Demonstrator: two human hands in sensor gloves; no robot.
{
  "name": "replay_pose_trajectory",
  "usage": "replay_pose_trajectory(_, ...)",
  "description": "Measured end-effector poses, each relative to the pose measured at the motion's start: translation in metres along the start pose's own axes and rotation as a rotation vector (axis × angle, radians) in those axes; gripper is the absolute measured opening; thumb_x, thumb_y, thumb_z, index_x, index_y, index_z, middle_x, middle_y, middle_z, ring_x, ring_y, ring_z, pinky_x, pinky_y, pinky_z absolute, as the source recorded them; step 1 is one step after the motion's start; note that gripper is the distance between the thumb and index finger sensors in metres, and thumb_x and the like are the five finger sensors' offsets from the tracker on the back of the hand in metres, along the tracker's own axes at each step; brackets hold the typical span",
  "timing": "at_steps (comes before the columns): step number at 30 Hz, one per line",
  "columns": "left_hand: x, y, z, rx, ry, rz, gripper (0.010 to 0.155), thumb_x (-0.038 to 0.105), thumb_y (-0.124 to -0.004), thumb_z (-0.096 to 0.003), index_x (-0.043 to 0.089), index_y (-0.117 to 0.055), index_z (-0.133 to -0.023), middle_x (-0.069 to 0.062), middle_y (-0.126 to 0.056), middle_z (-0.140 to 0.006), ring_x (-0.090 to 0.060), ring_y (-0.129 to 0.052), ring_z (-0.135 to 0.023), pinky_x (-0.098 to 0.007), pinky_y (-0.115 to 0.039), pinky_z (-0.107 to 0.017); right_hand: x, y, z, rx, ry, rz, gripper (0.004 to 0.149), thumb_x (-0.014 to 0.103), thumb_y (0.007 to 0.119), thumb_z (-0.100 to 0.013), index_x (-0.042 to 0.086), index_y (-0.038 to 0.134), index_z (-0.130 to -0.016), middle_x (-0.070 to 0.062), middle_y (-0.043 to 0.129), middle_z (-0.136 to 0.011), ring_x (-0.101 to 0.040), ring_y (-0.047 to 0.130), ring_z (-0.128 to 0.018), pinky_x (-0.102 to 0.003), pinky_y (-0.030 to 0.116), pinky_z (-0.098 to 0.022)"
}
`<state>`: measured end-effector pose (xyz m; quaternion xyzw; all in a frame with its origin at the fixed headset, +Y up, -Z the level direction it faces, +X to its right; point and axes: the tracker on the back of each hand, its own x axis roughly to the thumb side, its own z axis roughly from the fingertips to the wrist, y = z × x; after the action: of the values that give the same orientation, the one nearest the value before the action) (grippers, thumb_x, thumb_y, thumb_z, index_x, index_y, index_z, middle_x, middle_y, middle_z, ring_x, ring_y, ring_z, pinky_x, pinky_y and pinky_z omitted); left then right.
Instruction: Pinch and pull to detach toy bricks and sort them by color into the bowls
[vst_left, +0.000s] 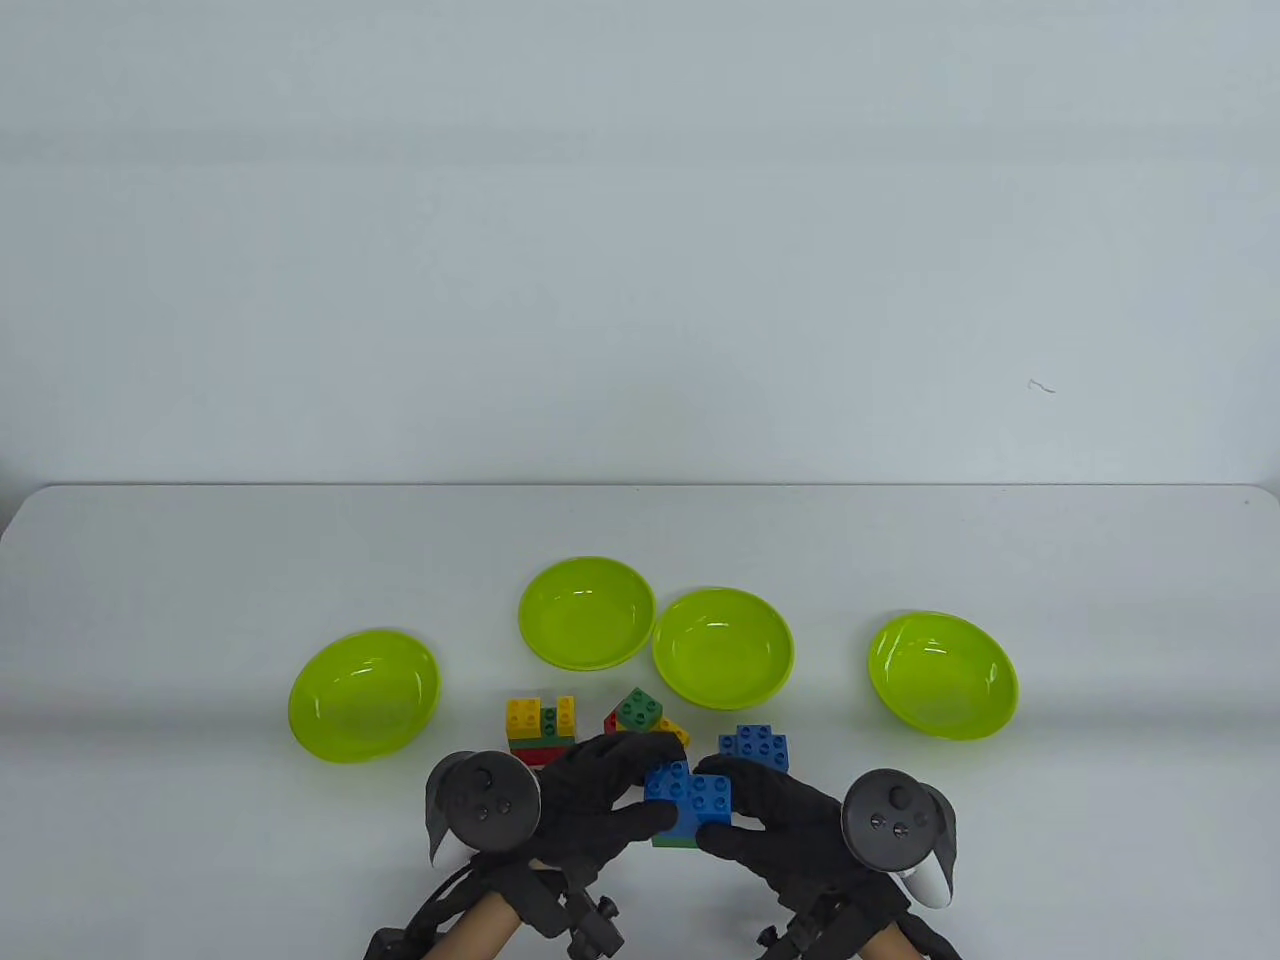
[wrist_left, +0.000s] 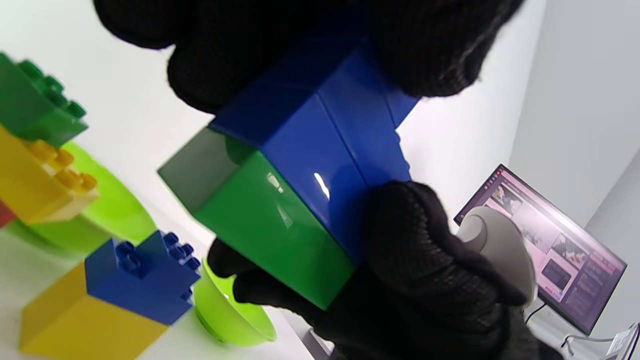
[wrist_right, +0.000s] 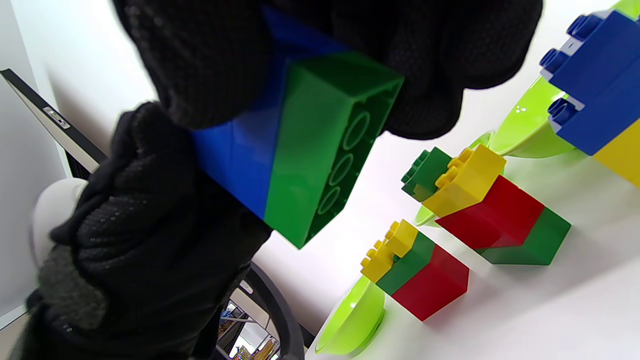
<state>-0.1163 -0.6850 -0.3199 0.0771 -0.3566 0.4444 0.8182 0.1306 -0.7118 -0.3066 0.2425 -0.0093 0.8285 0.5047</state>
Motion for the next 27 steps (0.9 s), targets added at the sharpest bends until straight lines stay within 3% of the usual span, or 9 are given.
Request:
replay_pose_trajectory(5,0.015,0.0,-0.001,0.033,-0.07,-0.212,0.066,0.042,-0.075,-0.0449,0.002,-0.072,-0.096,-0.024,-0.085,-0.084,-0.035,-0.089,-0.071,-0.057,-0.066,-0.063,0.002,-0.002,0.001,-0.023,0.005,0.009,0.062,0.038,0.082,-0.044,0.009,0.069,-0.097,-0.017,0.084,-0.091,-0.04,0.088,-0.078,-0.056,0.067,-0.063)
replay_pose_trajectory(14,0.012,0.003,-0.006,-0.039,0.046,-0.042,0.064,0.039,-0.076,-0.0459,-0.002,-0.073,-0.095,-0.028,-0.085,-0.081,-0.038,-0.09,-0.068,-0.06,-0.065,-0.061,0.002,-0.001,0.002,-0.034,-0.006,0.019,0.061,0.038,0.08,-0.044,0.008,0.07,-0.097,-0.017,0.085,-0.09,-0.039,0.089,-0.077,-0.056,0.069,-0.063)
replay_pose_trajectory(20,0.023,0.002,-0.001,0.016,-0.067,-0.281,0.065,0.041,-0.075,-0.0451,0.0,-0.073,-0.095,-0.026,-0.086,-0.082,-0.035,-0.091,-0.069,-0.058,-0.067,-0.062,0.005,-0.001,0.001,-0.038,0.007,0.037,0.062,0.038,0.081,-0.044,0.008,0.07,-0.097,-0.017,0.084,-0.091,-0.039,0.089,-0.078,-0.056,0.069,-0.063)
replay_pose_trajectory(27,0.016,0.005,-0.004,-0.057,0.045,-0.091,0.064,0.039,-0.075,-0.046,-0.002,-0.073,-0.094,-0.028,-0.086,-0.081,-0.038,-0.091,-0.068,-0.06,-0.066,-0.061,0.005,0.0,0.002,-0.031,-0.02,0.06,0.062,0.037,0.08,-0.044,0.007,0.07,-0.097,-0.018,0.085,-0.089,-0.039,0.09,-0.076,-0.056,0.069,-0.063)
